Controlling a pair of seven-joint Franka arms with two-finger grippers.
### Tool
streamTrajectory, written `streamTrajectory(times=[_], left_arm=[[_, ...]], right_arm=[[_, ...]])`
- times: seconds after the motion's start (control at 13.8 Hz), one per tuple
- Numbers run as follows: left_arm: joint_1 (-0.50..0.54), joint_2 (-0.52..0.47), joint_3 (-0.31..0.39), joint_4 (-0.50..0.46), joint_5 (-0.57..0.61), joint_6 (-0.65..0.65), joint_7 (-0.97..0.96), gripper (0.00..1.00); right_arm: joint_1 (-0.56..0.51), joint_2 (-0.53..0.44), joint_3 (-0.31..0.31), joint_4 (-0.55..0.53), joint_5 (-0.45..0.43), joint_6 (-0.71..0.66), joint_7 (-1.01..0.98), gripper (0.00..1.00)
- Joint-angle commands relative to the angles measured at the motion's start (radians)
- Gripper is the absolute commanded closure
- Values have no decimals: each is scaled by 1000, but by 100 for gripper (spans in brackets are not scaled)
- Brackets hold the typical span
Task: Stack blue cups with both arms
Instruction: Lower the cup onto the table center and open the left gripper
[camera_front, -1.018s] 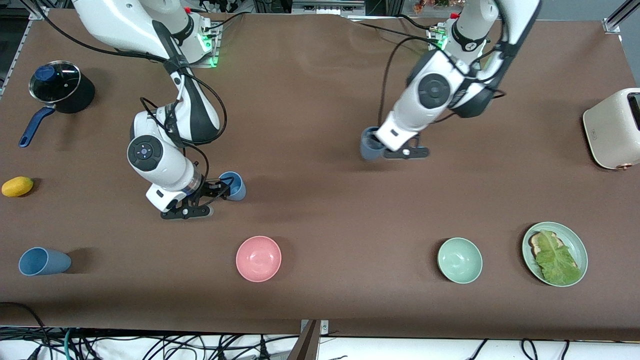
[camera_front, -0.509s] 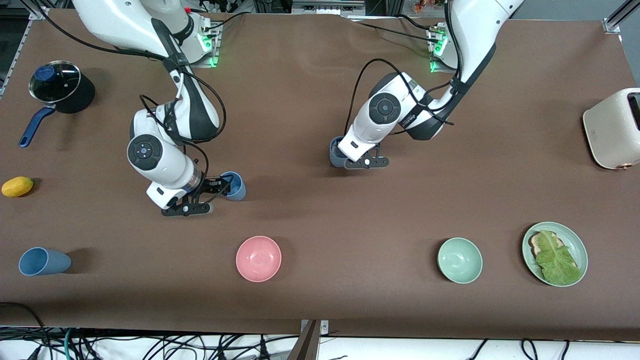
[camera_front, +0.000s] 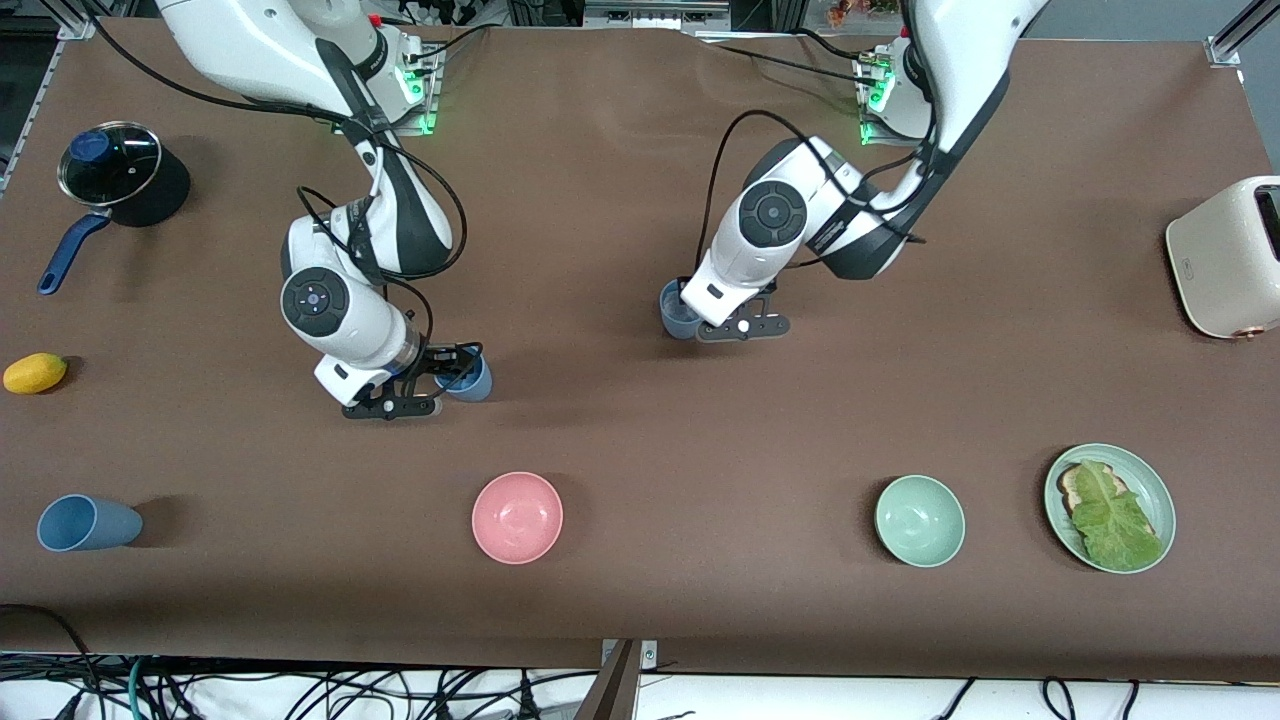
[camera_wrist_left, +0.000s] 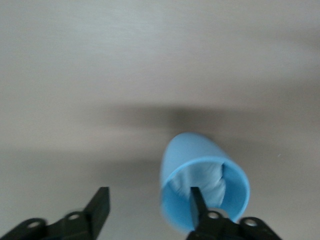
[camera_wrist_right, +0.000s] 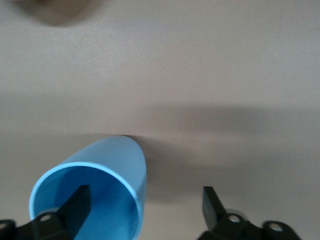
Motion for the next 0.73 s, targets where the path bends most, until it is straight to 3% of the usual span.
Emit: streamTrajectory(times=[0.0, 0.07, 0.15, 0.44, 0.58, 0.65], left_arm=[[22, -70, 7, 165, 41, -333, 13, 0], [56, -75, 3, 229, 77, -427, 74, 0], [85, -90, 3, 277, 96, -515, 165, 0], [224, -193, 3, 300, 81, -647, 492, 0], [287, -230, 1, 296, 62, -654, 616, 0], [304, -268, 33, 279, 27, -645, 695, 0]], right_arm=[[0, -29, 6, -36, 51, 23, 15, 48], [2, -29, 7, -27, 80, 20, 14, 88], [2, -30, 10, -23, 96, 16, 14, 100], [0, -35, 9, 48, 89, -35, -3, 100], [3, -23, 9, 184, 76, -207, 0, 100], [6, -13, 9, 247, 76, -277, 3, 100]])
